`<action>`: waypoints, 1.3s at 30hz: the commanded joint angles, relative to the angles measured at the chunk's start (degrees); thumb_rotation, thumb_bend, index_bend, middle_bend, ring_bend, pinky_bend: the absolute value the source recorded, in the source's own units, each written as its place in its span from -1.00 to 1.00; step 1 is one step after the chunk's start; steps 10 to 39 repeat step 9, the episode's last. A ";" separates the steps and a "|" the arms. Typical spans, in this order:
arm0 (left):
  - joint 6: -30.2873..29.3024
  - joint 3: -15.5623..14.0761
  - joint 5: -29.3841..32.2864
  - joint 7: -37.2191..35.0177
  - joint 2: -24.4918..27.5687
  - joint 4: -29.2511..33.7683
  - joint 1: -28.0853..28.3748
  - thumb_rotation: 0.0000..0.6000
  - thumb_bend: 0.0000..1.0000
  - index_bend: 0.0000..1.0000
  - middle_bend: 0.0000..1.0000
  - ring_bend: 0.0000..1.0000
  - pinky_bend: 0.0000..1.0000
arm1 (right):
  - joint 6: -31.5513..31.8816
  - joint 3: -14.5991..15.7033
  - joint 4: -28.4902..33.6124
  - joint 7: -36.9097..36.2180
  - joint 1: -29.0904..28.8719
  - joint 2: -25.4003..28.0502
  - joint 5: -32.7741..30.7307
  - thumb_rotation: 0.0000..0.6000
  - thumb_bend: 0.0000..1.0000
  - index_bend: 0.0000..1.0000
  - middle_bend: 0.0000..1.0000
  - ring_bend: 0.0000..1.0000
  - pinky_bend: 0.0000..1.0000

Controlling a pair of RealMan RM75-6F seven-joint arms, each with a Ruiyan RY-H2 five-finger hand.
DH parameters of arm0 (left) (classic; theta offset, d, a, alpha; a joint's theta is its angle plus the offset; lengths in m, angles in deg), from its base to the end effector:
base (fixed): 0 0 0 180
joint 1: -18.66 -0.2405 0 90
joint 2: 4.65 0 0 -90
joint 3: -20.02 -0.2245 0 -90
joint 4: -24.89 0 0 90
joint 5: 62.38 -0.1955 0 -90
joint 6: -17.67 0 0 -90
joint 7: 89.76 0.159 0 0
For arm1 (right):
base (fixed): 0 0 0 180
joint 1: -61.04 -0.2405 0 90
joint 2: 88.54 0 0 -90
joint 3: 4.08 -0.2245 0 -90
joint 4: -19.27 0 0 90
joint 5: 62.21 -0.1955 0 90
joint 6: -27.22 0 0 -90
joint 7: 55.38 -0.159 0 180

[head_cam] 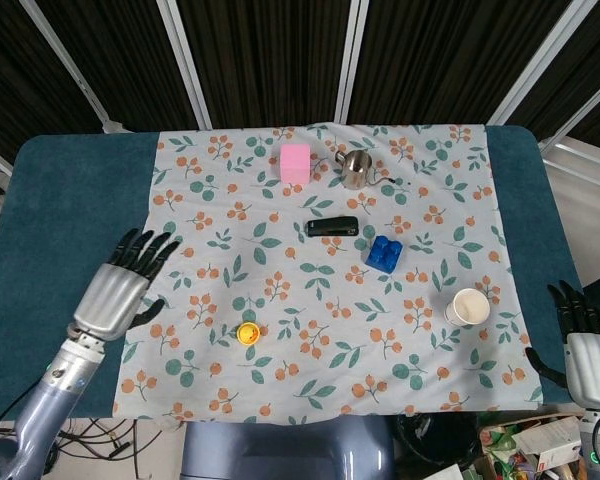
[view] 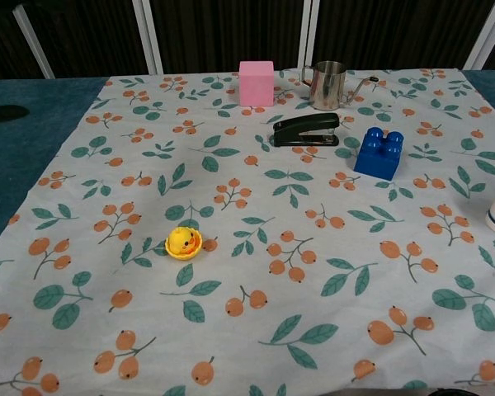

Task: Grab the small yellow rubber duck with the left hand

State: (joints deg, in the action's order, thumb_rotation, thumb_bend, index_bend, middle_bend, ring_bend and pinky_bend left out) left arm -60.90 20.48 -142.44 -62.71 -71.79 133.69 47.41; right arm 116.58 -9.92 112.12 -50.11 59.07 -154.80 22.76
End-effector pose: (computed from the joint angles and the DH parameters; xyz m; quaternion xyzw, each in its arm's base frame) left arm -0.1439 0.2561 0.1043 -0.7196 -0.2672 -0.3998 0.5009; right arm -0.2757 -0.1873 0.1672 0.5618 -0.3572 0.3935 0.6341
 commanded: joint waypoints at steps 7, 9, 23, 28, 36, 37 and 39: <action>-11.90 -6.11 0.48 -11.40 4.67 -5.18 -14.39 1.00 -0.49 -0.85 -0.94 -1.00 -1.00 | 0.42 0.17 0.23 0.20 0.09 -0.07 0.56 1.00 -0.69 -0.86 -0.95 -0.84 -0.68; -12.06 -6.03 1.32 -14.88 5.46 -7.05 -15.66 1.00 -0.49 -0.85 -0.94 -1.00 -1.00 | 0.49 0.22 0.23 0.36 0.08 -0.10 0.75 1.00 -0.69 -0.86 -0.95 -0.84 -0.68; -12.06 -6.03 1.32 -14.88 5.46 -7.05 -15.66 1.00 -0.49 -0.85 -0.94 -1.00 -1.00 | 0.49 0.22 0.23 0.36 0.08 -0.10 0.75 1.00 -0.69 -0.86 -0.95 -0.84 -0.68; -12.06 -6.03 1.32 -14.88 5.46 -7.05 -15.66 1.00 -0.49 -0.85 -0.94 -1.00 -1.00 | 0.49 0.22 0.23 0.36 0.08 -0.10 0.75 1.00 -0.69 -0.86 -0.95 -0.84 -0.68; -12.06 -6.03 1.32 -14.88 5.46 -7.05 -15.66 1.00 -0.49 -0.85 -0.94 -1.00 -1.00 | 0.49 0.22 0.23 0.36 0.08 -0.10 0.75 1.00 -0.69 -0.86 -0.95 -0.84 -0.68; -12.06 -6.03 1.32 -14.88 5.46 -7.05 -15.66 1.00 -0.49 -0.85 -0.94 -1.00 -1.00 | 0.49 0.22 0.23 0.36 0.08 -0.10 0.75 1.00 -0.69 -0.86 -0.95 -0.84 -0.68; -12.06 -6.03 1.32 -14.88 5.46 -7.05 -15.66 1.00 -0.49 -0.85 -0.94 -1.00 -1.00 | 0.49 0.22 0.23 0.36 0.08 -0.10 0.75 1.00 -0.69 -0.86 -0.95 -0.84 -0.68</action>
